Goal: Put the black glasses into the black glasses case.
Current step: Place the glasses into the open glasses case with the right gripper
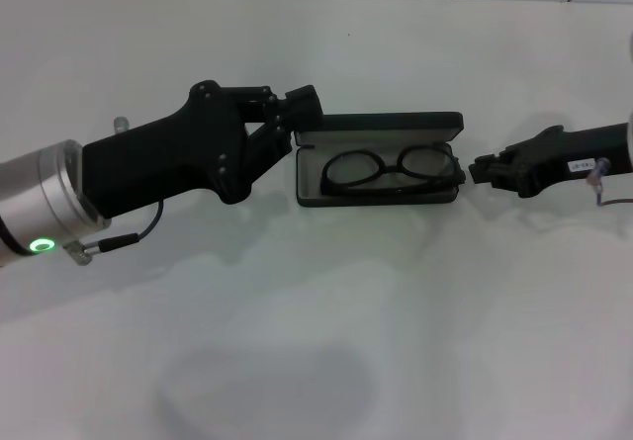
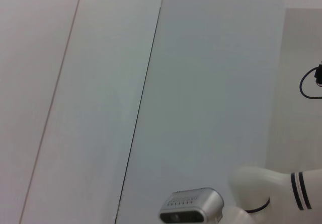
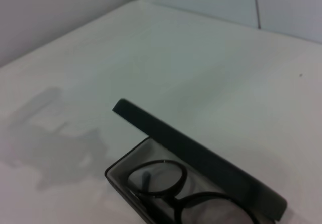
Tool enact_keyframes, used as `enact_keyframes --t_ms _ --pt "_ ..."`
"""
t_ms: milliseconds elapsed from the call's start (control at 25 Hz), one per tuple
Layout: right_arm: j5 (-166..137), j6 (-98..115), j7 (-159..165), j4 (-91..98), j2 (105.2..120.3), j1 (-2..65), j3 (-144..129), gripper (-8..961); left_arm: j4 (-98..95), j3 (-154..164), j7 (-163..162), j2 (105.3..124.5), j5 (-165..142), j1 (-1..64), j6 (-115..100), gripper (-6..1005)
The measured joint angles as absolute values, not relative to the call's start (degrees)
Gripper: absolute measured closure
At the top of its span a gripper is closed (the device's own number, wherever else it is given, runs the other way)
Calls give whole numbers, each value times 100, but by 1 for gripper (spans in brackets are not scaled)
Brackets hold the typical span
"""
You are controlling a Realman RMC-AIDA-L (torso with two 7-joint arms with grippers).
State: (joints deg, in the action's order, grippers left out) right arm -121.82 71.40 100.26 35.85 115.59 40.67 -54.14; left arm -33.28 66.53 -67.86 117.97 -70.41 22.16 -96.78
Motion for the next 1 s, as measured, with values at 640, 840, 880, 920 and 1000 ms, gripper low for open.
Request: enact_keyframes --t_ms 640,840,880,920,1000 --pt "-12137 6490 9990 3115 11584 4359 -5696 844 -3305 6603 -6782 11828 -7027 2242 -9663 918" --pt "-12149 6425 9901 2860 11584 4585 -5712 841 -3304 6601 -6722 11829 -7027 2247 -9640 918" --pt "-12144 6405 9877 2831 11584 4614 -5714 840 -3304 6600 -6711 11829 -7027 2247 -9639 917" --pt "-12137 6372 9862 2819 11588 4630 -5717 839 -3304 6600 -6703 11830 -7027 2247 -9639 917" --pt "-12132 6320 9856 2815 11596 4633 -5721 838 -3305 6600 -6699 11830 -7027 2246 -9636 917"
